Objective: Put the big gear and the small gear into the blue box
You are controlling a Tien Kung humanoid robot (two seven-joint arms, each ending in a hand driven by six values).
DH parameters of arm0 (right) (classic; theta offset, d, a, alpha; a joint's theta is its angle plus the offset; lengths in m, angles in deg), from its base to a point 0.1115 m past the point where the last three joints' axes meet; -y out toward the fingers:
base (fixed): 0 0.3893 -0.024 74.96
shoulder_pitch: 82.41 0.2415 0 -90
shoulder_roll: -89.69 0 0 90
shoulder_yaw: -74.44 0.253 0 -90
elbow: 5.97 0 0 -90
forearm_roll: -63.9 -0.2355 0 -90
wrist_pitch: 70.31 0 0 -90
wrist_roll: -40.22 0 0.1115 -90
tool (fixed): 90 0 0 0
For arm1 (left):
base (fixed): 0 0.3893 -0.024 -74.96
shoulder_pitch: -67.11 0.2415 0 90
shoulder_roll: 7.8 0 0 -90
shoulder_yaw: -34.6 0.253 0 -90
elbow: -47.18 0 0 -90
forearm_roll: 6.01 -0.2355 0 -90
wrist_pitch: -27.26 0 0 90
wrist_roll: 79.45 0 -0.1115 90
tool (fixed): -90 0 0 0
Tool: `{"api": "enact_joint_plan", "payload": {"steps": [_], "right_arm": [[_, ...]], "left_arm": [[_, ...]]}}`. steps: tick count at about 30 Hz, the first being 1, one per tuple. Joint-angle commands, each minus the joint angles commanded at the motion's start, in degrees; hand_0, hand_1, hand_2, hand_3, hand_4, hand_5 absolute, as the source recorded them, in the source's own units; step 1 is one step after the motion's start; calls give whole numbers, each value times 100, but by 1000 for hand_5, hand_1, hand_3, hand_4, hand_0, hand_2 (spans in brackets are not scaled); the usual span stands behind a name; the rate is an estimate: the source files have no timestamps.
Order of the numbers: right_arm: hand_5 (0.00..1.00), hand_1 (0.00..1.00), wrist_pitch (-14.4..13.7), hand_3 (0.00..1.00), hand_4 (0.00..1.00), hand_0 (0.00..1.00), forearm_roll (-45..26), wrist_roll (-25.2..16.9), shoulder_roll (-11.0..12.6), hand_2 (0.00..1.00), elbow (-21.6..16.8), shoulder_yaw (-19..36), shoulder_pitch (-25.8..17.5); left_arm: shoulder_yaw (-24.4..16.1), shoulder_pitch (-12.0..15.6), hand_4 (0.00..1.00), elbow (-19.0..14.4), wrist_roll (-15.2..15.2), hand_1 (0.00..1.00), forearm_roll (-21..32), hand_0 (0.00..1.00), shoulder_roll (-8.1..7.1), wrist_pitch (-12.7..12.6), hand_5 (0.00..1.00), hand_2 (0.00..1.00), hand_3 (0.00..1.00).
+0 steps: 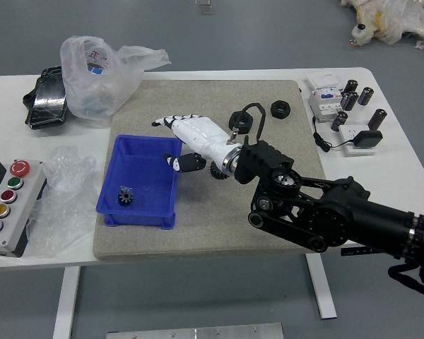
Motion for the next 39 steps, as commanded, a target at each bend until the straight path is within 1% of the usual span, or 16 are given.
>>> {"api": "enact_joint_plan", "payload": {"steps": [1,6,7,12,13,18,19,20,24,25,30,31,36,37,39], "right_arm": [[167,849,1,893,692,793,-6,9,40,885,8,49,-31],[167,849,82,893,692,793,-69,70,207,885,75,209,-267],[332,854,103,914,900,812,-80,85,226,897,89,223,-314],[332,854,221,914,900,812,-127,142,272,897,176,236,-482],[405,846,243,921,958,809,-139,147,276,904,195,225,-498],[405,846,338,921,958,809,-209,162,284,904,343,152,-548],[418,840,350,919,977,806,-226,168,285,883,379,126,-552],[418,840,358,919,977,806,-249,178,285,883,424,89,-555],[418,840,336,919,977,806,-341,207,258,883,595,-56,-562],[121,698,309,759,489,710,-366,207,247,629,646,-97,-564],[121,698,100,759,489,710,-408,196,209,629,828,-253,-564],[2,537,43,545,261,602,-410,188,209,418,853,-278,-565],[2,537,-144,545,261,602,-427,133,215,418,910,-336,-575],[2,475,-174,414,216,542,-430,119,216,321,914,-340,-577],[2,475,-229,414,216,542,-433,89,221,321,915,-338,-581]], "left_arm": [[1,1,640,1,1,582,1,685,-1,2,409,554,659],[6,2,640,7,14,582,11,685,-9,-7,409,554,659],[9,4,639,8,17,582,16,685,-8,-7,409,553,658],[4,15,639,7,16,582,15,685,6,-2,409,553,658],[2,14,640,8,17,583,11,685,6,-1,408,553,659],[8,7,640,13,29,583,17,685,3,-1,408,553,659],[8,7,640,14,29,582,17,685,3,-1,408,554,658],[9,8,640,14,30,582,19,685,3,0,408,554,658],[14,2,640,16,33,582,26,685,4,1,408,554,658],[15,-1,638,16,35,583,26,685,5,1,410,554,659],[33,-12,638,22,54,583,41,685,10,1,410,554,659],[35,-12,636,22,56,582,44,685,12,1,410,555,661],[40,-13,636,23,66,582,54,685,13,-7,410,555,661],[40,-13,635,24,67,582,55,685,13,-8,410,555,663],[44,-14,635,25,73,582,60,685,14,-10,410,555,663]]}}
